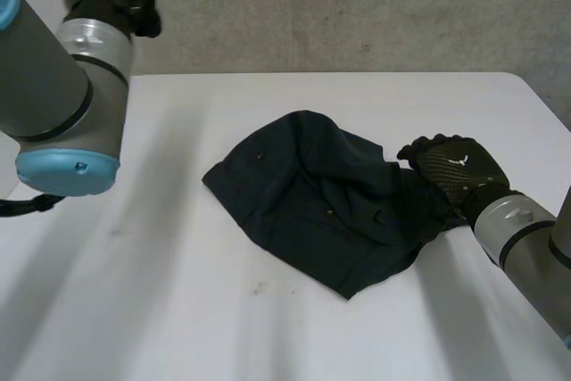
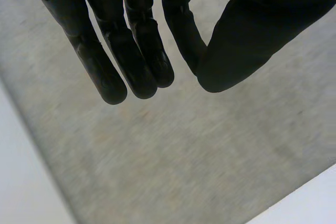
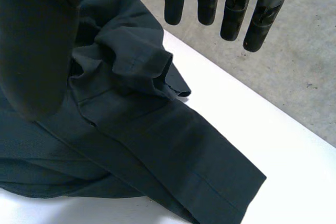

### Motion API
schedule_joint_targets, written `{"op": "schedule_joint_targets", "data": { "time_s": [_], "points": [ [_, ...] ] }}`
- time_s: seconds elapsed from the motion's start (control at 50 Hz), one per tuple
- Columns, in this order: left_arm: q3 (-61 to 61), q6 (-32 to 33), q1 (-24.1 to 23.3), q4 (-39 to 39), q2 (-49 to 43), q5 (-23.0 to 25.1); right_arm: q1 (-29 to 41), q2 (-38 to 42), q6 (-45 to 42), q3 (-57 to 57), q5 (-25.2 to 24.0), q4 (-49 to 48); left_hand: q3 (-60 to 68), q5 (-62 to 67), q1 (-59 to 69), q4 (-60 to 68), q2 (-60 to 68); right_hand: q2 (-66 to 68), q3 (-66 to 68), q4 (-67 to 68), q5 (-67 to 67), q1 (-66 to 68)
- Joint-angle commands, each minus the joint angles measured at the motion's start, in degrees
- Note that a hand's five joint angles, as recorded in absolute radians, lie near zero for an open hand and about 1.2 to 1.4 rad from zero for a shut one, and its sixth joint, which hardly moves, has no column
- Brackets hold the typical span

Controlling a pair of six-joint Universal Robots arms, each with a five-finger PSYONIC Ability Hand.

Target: Fold the shorts.

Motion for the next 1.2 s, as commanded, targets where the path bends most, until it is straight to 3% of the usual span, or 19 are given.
{"op": "schedule_joint_targets", "data": {
  "time_s": [0.02, 0.06, 0.1, 0.32, 0.48, 0.68, 0.86, 1.08, 1.16, 1.2],
  "points": [
    [-0.6, -0.1, -7.27, -1.45, -8.37, 3.83, 0.26, 0.07, -0.05, 0.33, 0.44, -0.01, -4.28, -2.95, -2.43, -5.63, -4.94, -2.88, -2.27, -3.75, -4.01, -1.91],
    [-1.31, -0.02, -8.33, -3.11, -9.35, 3.92, -0.09, -0.28, -0.05, 0.33, 0.44, 0.08, -32.07, -30.74, -30.22, -33.42, -32.73, -2.88, -2.27, -3.75, -4.01, -1.91],
    [-3.23, -0.1, -8.34, -6.09, -9.97, 3.92, -0.18, -0.63, -0.05, 0.33, 0.09, 0.08, -41.6, -40.27, -39.76, -42.96, -42.27, -2.88, -2.27, -3.75, -4.01, -1.91],
    [-14.83, -5.89, -2.71, -13.05, -9.45, 4.45, -0.71, -4.5, -1.45, -1.17, -0.18, 0.87, -38.94, -37.61, -37.09, -40.29, -39.6, -2.88, -2.27, -3.75, -4.01, -1.91],
    [-21.78, -14.42, -6.48, -12.53, -7.69, 9.27, -2.99, -5.82, -3.12, -0.55, -0.26, 0.78, -38.59, -37.26, -36.74, -39.95, -39.26, -2.88, -2.27, -3.75, -4.01, -1.91],
    [-22.76, -14.96, -11.06, -7.96, -8.48, 10.25, -2.73, -5.73, -3.3, 0.24, -0.26, 0.43, -38.26, -36.93, -36.41, -39.61, -38.92, -2.88, -2.27, -3.75, -4.01, -1.91],
    [-16.97, -12.85, -11.15, -6.81, -15.59, 8.5, -2.12, -5.73, -3.39, 0.85, -0.26, 0.25, -33.71, -32.38, -31.87, -35.07, -34.38, -2.88, -2.27, -3.75, -4.01, -1.91],
    [-11.86, -3.1, -11.15, -4.53, -21.75, 5.33, -2.11, -5.29, -3.56, 1.65, -0.35, 0.08, -29.02, -27.69, -27.17, -30.38, -29.69, -2.88, -2.27, -3.75, -4.01, -1.91],
    [-10.98, -1.16, -10.8, -3.04, -22.63, 4.37, -2.11, -5.11, -3.74, 1.65, -0.35, 0.08, -15.25, -13.92, -13.4, -16.6, -15.91, -2.88, -2.27, -3.75, -4.01, -1.91],
    [-10.54, -0.54, -10.62, -2.6, -22.8, 3.49, -2.2, -5.11, -3.91, 1.65, -0.35, -0.01, 11.42, 12.75, 13.27, 10.06, 10.75, -2.88, -2.27, -3.75, -4.01, -1.91]
  ]
}}
